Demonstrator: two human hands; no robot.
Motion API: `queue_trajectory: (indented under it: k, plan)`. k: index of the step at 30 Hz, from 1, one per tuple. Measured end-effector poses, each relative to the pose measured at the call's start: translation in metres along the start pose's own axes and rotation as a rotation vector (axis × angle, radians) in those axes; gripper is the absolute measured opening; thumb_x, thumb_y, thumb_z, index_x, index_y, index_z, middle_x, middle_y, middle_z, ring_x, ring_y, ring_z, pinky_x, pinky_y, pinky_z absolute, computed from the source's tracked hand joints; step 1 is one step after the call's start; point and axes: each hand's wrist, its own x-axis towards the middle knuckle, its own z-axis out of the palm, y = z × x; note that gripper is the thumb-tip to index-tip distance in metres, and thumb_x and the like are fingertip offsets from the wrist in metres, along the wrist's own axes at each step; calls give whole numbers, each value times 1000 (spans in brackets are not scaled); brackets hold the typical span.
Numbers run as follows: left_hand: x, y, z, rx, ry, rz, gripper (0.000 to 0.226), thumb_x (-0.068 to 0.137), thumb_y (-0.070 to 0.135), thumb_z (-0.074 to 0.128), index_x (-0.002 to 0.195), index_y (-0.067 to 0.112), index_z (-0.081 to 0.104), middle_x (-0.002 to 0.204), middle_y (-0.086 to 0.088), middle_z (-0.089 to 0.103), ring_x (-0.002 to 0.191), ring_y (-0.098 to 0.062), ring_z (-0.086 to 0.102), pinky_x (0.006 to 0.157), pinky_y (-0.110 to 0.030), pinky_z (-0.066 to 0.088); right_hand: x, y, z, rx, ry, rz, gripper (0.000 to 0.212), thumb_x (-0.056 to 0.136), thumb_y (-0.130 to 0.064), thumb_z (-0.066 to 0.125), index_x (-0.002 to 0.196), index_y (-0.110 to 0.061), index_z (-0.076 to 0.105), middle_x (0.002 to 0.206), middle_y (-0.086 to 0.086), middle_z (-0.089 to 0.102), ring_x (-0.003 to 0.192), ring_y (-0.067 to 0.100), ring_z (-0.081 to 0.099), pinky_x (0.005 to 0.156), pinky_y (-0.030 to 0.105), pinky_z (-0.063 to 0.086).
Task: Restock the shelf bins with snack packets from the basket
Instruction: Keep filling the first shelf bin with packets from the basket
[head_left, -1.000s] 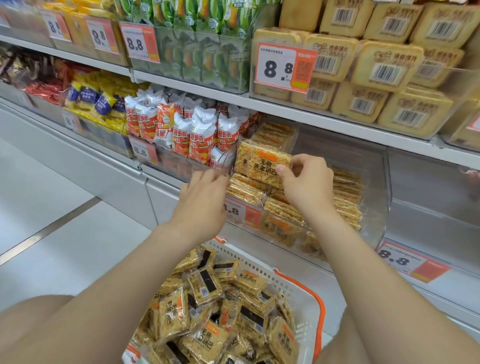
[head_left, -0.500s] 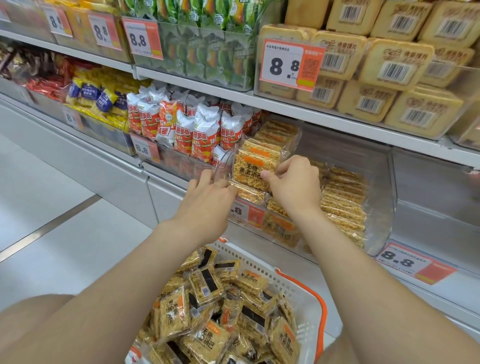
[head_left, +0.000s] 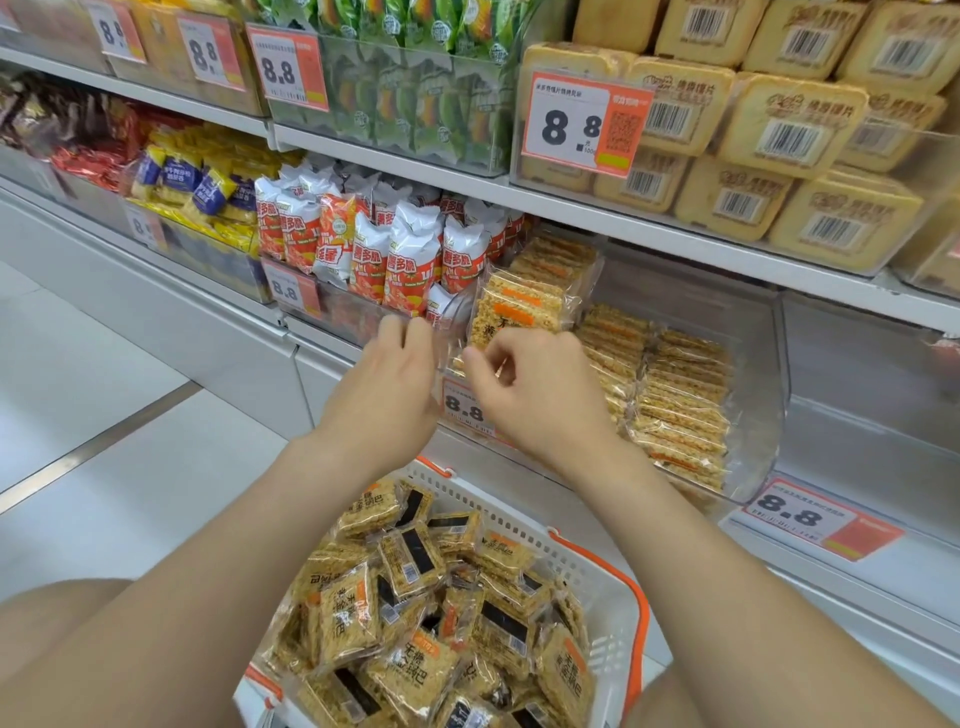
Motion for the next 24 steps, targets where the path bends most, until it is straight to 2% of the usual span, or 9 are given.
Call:
queue_trajectory:
  k: [3,6,8,10,13,16,19,21,24]
  plan:
    - [-3,-20,4,220,-209,-155,20,93,5,54,110,13,47,111,-10,54,98,-33,57,73,-46,51,-13,-9,17,-60,-222,-94,32,92,-37,55,68,-17,67,57,-1,63,51,18,60,48,37,55]
    - [-12,-39,21,345,-490,-239,26,98,8,51,120,19,57,117,-6,60,104,-29,62,70,-39,48,-21,-15,32,-199,-486,-148,25,91,-30,54,77,-15,68,67,6,65,60,26,63,52,41,58]
    - [-21,-46,33,396,-635,-251,27,98,8,50,121,19,59,113,-4,60,99,-27,64,66,-36,44,-24,-17,38,-283,-626,-161,21,95,-27,54,76,-17,53,74,4,53,66,30,58,57,36,50]
    - [-29,-52,45,434,-729,-257,16,97,5,48,105,16,57,101,-2,55,83,-23,60,65,-34,44,-26,-18,42,-341,-695,-181,32,98,-25,54,71,-21,37,74,2,42,63,25,48,57,34,40]
    - [-39,-60,65,454,-777,-279,19,95,1,47,85,17,49,88,-2,53,69,-19,52,62,-33,44,-24,-18,46,-378,-765,-176,40,102,-25,53,69,-22,30,74,0,39,60,21,41,60,36,39]
    - [-45,-77,86,394,-824,-289,14,97,3,48,95,16,54,89,-2,57,73,-20,58,59,-33,45,-23,-17,52,-398,-810,-169,40,104,-25,50,70,-23,28,75,0,38,61,21,41,60,36,39]
    - [-49,-96,103,324,-869,-288,8,101,13,52,106,16,57,99,-2,60,88,-23,64,73,-39,57,-22,-14,56,-410,-852,-160,37,103,-19,49,71,-21,31,77,2,42,61,20,43,57,35,39]
    - [-53,-106,113,293,-866,-304,8,103,19,53,110,16,54,101,1,53,93,-23,60,77,-39,54,-21,-14,59,-410,-882,-155,36,102,-16,49,70,-19,33,78,4,43,60,21,43,58,36,42]
    - [-56,-114,129,251,-869,-337,30,101,22,58,129,13,49,115,-2,49,107,-27,56,86,-41,51,-20,-15,63,-415,-909,-164,35,99,-13,51,69,-17,36,76,5,42,59,22,43,53,32,38]
